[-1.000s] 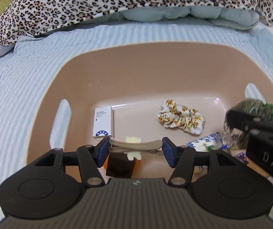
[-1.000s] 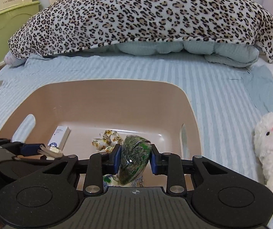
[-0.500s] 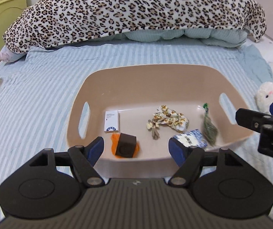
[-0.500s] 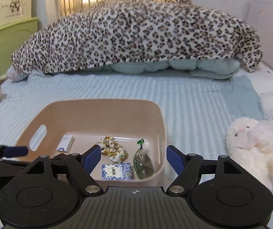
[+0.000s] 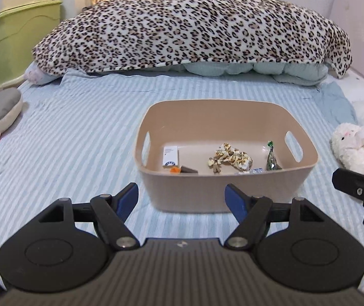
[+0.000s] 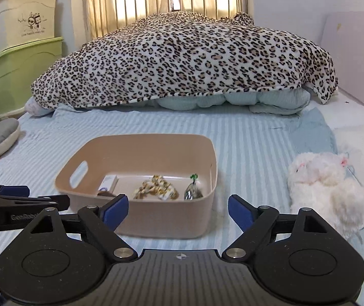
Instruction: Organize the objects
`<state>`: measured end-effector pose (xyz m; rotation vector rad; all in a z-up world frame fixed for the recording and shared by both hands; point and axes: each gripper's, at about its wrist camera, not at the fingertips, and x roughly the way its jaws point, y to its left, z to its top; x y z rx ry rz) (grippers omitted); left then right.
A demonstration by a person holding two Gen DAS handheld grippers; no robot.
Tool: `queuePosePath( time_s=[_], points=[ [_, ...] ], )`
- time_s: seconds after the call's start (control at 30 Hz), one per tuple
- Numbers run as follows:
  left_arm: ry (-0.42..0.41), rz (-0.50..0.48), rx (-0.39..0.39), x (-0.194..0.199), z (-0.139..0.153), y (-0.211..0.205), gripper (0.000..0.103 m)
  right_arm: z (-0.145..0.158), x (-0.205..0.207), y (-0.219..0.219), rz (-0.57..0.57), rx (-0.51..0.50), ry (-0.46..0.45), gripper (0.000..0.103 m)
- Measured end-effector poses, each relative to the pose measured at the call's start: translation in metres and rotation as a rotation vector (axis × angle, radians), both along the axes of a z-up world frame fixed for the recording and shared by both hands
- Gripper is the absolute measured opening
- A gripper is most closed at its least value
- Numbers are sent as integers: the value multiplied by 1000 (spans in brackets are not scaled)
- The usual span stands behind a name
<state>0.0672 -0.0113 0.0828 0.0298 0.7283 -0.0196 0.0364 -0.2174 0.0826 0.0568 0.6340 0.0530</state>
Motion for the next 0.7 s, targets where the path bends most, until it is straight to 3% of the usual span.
queuePosePath(
  time_s=[0.57, 0.7],
  points=[
    [-66, -28, 38, -109, 2, -4, 77, -7, -90, 2, 3, -57, 7, 87],
    [-59, -51, 17, -129, 4, -6, 77, -5, -107, 3, 21, -61, 14, 88]
  ],
)
